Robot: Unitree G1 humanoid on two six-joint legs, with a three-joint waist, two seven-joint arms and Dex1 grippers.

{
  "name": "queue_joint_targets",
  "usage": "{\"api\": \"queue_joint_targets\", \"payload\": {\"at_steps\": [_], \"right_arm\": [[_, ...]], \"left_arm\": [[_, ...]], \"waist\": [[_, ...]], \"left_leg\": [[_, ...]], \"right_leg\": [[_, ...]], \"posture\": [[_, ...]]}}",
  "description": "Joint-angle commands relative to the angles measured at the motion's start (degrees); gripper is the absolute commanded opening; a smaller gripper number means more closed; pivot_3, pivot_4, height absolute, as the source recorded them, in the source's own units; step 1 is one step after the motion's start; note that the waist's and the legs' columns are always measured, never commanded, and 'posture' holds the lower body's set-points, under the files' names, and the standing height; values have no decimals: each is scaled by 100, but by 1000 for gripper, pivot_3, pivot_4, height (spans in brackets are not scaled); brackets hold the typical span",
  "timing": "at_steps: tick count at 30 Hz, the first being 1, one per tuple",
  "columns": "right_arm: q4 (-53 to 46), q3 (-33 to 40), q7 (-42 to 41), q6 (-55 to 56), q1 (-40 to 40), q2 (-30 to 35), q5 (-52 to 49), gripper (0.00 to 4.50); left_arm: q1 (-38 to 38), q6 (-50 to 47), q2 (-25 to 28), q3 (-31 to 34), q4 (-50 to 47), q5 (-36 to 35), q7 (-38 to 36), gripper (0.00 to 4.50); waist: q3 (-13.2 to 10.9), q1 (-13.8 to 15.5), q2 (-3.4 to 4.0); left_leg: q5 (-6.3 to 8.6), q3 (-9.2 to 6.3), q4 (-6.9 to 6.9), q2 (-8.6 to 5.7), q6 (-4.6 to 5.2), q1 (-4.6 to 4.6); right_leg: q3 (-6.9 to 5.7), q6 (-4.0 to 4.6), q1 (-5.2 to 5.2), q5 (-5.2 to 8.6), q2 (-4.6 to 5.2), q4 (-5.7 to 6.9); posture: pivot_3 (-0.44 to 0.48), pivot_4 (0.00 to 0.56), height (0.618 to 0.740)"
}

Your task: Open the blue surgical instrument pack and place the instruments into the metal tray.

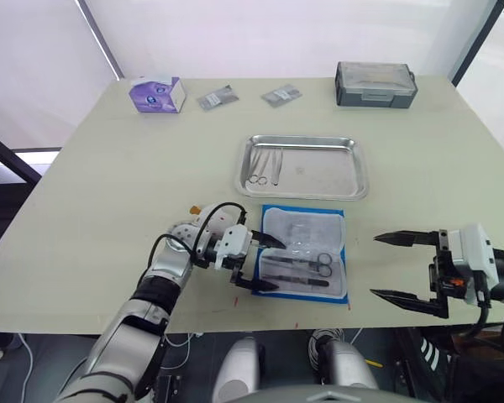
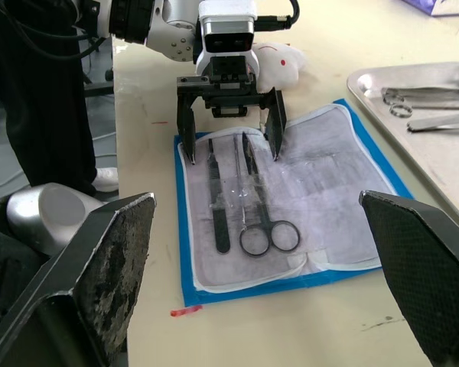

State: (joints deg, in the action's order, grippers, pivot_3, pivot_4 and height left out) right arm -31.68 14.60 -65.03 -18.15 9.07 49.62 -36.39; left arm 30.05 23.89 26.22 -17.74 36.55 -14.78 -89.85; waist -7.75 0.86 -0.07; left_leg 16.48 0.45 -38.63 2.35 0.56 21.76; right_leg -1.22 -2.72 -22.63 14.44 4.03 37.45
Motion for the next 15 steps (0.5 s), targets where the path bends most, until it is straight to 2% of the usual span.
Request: {"api": "queue_joint_targets", "payload": {"at_steps": [1, 5, 12, 15], "right_arm": [[-292, -80, 308, -86, -124, -21, 97, 4500], [-484, -488, 623, -322, -277, 48, 393, 4500], [-620, -1567, 1462, -1049, -1214, -160, 994, 4500], [-521, -1957, 1682, -1018, -1484, -332, 1345, 4500]], "left_arm": [[-160, 86, 41, -300, 419, 331, -265, 4454], [-132, 106, 56, -332, 463, 316, -265, 4454], [-106, 93, 73, -368, 459, 301, -265, 4454], [-94, 92, 78, -379, 472, 299, -265, 4454]], "waist": [[2, 0, 3], [5, -1, 9], [6, 0, 10], [6, 1, 10]], "left_leg": [[0, -1, 0, 0, 0, 0], [0, 0, 0, 0, 0, 1], [0, -2, 0, 0, 0, 1], [0, -5, 1, 0, 0, 5]], "right_leg": [[0, 0, 0, 0, 0, 0], [0, 0, -1, 0, 0, -1], [0, 1, -3, 1, -1, -1], [-4, 2, -2, 1, -1, -5]], "posture": [[0, 150, 727], [0, 150, 727], [0, 150, 727], [0, 150, 727]]}}
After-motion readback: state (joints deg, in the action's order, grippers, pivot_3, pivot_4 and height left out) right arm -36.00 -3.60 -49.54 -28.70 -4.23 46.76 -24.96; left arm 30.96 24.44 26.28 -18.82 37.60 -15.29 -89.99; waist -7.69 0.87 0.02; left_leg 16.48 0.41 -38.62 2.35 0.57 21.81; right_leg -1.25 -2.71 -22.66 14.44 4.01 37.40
